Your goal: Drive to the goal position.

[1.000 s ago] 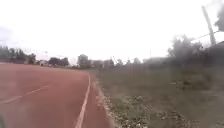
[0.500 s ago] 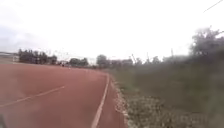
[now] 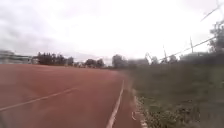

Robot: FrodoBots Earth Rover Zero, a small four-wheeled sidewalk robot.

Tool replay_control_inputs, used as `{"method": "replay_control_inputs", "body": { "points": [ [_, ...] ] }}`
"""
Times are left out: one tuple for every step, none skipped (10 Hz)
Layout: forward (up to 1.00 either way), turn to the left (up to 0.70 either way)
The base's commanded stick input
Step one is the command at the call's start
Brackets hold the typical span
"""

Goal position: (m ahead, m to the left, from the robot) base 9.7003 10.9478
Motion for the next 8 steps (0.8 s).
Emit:
{"method": "replay_control_inputs", "body": {
  "points": [
    [0.58,0.58],
    [0.58,0.58],
    [0.58,0.58],
    [0.58,0.58],
    [0.58,0.58],
    [0.60,0.42],
    [0.62,0.31],
    [0.66,0.33]
  ]
}}
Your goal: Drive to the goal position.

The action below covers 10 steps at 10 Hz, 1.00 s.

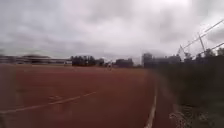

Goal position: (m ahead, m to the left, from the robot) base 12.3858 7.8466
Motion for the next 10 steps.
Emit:
{"method": "replay_control_inputs", "body": {
  "points": [
    [0.69,0.34],
    [0.70,0.35],
    [0.70,0.10],
    [0.70,0.00],
    [0.70,0.00],
    [0.70,0.00],
    [0.70,0.00],
    [0.70,0.00],
    [0.70,0.00],
    [0.70,0.00]
  ]
}}
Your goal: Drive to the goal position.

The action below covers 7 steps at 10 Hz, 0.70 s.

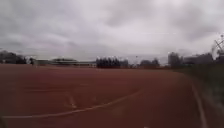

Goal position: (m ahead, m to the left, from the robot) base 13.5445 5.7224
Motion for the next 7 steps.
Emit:
{"method": "replay_control_inputs", "body": {
  "points": [
    [0.70,0.04],
    [0.70,0.15],
    [0.70,0.35],
    [0.70,0.35],
    [0.70,0.35],
    [0.70,0.35],
    [0.70,0.32]
  ]
}}
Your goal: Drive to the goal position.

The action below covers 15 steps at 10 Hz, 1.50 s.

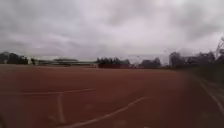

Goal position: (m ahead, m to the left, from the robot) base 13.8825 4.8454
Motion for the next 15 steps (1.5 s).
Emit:
{"method": "replay_control_inputs", "body": {
  "points": [
    [0.70,0.23],
    [0.70,0.21],
    [0.70,0.16],
    [0.70,0.09],
    [0.70,0.06],
    [0.70,0.00],
    [0.70,0.00],
    [0.70,0.00],
    [0.70,0.00],
    [0.70,0.00],
    [0.70,0.00],
    [0.70,0.00],
    [0.70,0.00],
    [0.70,0.00],
    [0.70,0.00]
  ]
}}
